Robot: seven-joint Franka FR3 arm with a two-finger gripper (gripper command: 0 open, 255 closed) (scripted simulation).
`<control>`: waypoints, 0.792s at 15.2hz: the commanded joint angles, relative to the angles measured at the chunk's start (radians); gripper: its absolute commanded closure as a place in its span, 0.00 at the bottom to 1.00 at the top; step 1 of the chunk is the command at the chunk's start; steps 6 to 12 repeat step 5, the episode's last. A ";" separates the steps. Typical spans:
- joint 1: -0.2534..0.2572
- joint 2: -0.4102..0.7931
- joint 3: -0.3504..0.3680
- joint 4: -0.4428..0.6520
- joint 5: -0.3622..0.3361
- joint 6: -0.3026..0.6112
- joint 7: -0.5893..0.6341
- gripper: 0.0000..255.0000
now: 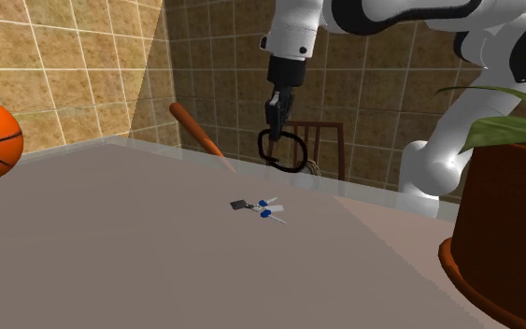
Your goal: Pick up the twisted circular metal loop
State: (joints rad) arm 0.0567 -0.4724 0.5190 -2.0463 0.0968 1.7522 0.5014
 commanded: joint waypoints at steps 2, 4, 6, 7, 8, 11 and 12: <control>-0.004 0.007 -0.005 0.047 -0.005 -0.041 -0.003 1.00; -0.006 0.011 -0.006 0.066 -0.007 -0.056 -0.003 1.00; -0.006 0.011 -0.005 0.066 -0.007 -0.056 -0.003 1.00; -0.006 0.011 -0.005 0.066 -0.007 -0.056 -0.003 1.00; -0.006 0.011 -0.005 0.066 -0.007 -0.056 -0.003 1.00; -0.006 0.011 -0.005 0.066 -0.007 -0.056 -0.003 1.00; -0.006 0.011 -0.005 0.066 -0.007 -0.056 -0.003 1.00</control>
